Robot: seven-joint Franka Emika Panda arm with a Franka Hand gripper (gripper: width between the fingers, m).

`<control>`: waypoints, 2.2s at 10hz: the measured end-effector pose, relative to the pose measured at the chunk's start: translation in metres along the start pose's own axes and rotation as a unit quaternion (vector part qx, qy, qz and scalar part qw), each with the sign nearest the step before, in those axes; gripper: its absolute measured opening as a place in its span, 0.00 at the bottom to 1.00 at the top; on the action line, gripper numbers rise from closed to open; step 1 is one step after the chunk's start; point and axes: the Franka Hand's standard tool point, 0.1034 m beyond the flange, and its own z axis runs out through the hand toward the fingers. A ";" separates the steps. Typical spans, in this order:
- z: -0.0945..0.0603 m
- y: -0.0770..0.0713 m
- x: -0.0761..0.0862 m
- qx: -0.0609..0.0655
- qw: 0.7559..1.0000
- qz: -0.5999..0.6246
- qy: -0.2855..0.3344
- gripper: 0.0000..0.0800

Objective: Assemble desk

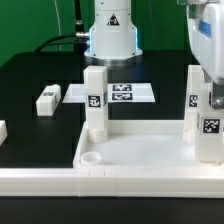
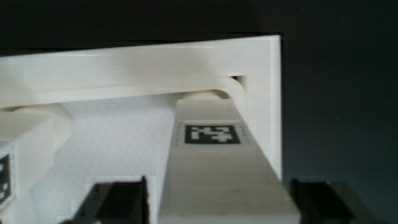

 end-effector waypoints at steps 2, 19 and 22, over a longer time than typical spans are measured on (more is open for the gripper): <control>0.000 0.000 0.001 0.000 0.997 -0.077 0.001 0.76; 0.001 0.001 0.000 -0.009 0.795 -0.606 0.013 0.70; 0.001 0.001 0.000 -0.009 0.803 -0.596 0.013 0.36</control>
Offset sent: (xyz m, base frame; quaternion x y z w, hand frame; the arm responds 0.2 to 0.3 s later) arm -0.0002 0.0053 0.0025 -0.0118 0.0028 -0.2557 0.9667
